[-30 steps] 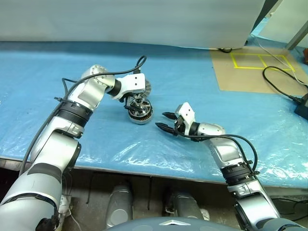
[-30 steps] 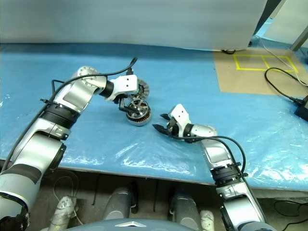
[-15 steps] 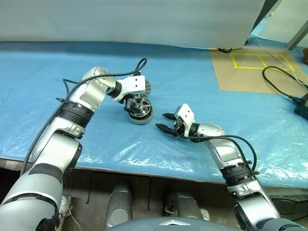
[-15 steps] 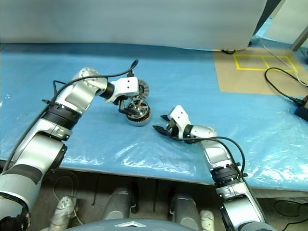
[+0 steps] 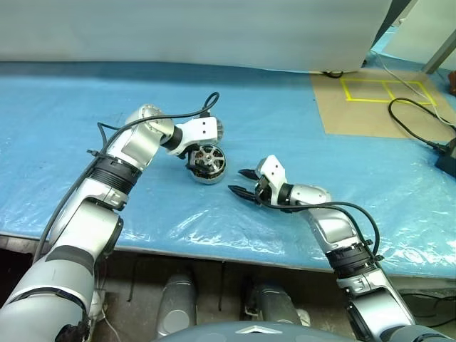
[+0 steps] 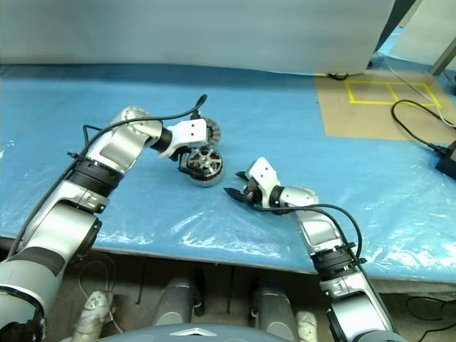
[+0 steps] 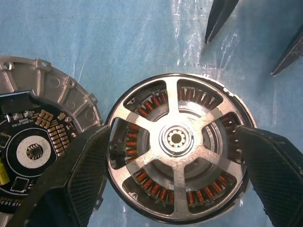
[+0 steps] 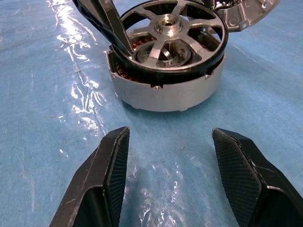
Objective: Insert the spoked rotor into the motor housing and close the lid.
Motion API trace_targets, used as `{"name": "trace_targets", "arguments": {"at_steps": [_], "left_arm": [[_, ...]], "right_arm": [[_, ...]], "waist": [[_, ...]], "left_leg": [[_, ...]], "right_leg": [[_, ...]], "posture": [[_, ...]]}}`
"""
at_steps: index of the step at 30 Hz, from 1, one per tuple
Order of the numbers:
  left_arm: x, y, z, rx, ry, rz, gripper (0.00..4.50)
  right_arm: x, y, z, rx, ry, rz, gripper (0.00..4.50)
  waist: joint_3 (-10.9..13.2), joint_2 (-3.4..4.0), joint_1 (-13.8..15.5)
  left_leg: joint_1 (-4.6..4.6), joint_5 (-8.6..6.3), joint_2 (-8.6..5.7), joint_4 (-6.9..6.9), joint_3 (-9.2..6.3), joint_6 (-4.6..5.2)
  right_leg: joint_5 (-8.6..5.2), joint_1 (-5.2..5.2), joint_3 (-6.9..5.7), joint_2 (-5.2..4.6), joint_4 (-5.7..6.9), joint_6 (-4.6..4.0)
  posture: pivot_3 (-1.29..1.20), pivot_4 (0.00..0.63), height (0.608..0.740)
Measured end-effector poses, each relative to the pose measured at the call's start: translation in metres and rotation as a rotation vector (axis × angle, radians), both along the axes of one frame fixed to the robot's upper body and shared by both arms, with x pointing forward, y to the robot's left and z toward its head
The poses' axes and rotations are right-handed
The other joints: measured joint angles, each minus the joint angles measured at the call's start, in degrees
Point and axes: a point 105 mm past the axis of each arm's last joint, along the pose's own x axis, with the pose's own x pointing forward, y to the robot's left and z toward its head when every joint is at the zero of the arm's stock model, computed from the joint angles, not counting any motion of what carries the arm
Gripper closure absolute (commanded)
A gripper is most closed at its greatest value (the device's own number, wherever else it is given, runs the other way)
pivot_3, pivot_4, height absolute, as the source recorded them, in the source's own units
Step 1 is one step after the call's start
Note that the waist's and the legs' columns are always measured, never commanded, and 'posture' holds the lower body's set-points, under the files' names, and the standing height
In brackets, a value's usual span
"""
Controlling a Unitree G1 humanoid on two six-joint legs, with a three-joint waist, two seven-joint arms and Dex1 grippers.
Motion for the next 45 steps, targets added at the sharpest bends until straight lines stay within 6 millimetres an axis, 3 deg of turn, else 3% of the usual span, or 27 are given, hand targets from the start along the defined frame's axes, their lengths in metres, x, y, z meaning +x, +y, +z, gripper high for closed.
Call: {"name": "trace_targets", "arguments": {"at_steps": [9,17,20,31,45], "left_arm": [[-0.001,0.005,0.002,0.011,-0.014,0.0,0.03],[-0.006,0.002,0.0,0.016,-0.019,-0.024,0.03],[-0.009,-0.001,-0.01,0.02,0.009,-0.026,0.03],[-0.003,0.002,-0.016,0.022,0.01,0.008,0.03],[0.002,0.006,-0.015,0.023,-0.005,0.004,0.03]], "right_arm": [[0.0,-0.005,-0.004,-0.012,0.002,-0.006,1.6],[0.004,-0.011,-0.019,-0.023,0.01,-0.017,1.6],[0.004,-0.011,-0.018,-0.023,0.003,-0.014,1.6],[0.001,-0.007,-0.017,-0.031,0.007,-0.012,1.6],[-0.001,-0.005,-0.01,-0.049,0.012,-0.009,1.6]], "waist": [[0.0,0.0,0.0],[0.0,0.0,0.0],[0.0,0.0,0.0],[0.0,0.0,0.0],[0.0,0.0,-0.1]], "left_leg": [[0.0,0.0,0.0,-0.08,0.0,0.0],[-0.01,0.0,-0.01,-0.1,0.0,0.0],[-0.01,0.0,-0.01,-0.09,0.0,0.01],[0.12,-0.09,-0.01,-0.09,0.0,0.16],[0.1,-0.11,-0.01,-0.09,0.0,0.18]], "right_leg": [[0.0,-0.01,0.0,0.0,-0.05,0.0],[0.0,-0.01,0.0,0.0,-0.08,0.0],[0.0,-0.01,0.0,0.0,-0.06,0.0],[0.0,0.1,0.0,0.0,-0.05,0.0],[0.0,0.08,0.0,0.0,-0.05,0.0]], "posture": [[0.0,0.15,0.74],[0.0,0.15,0.74],[0.0,0.15,0.74],[0.0,0.15,0.74],[0.0,0.15,0.74]]}}
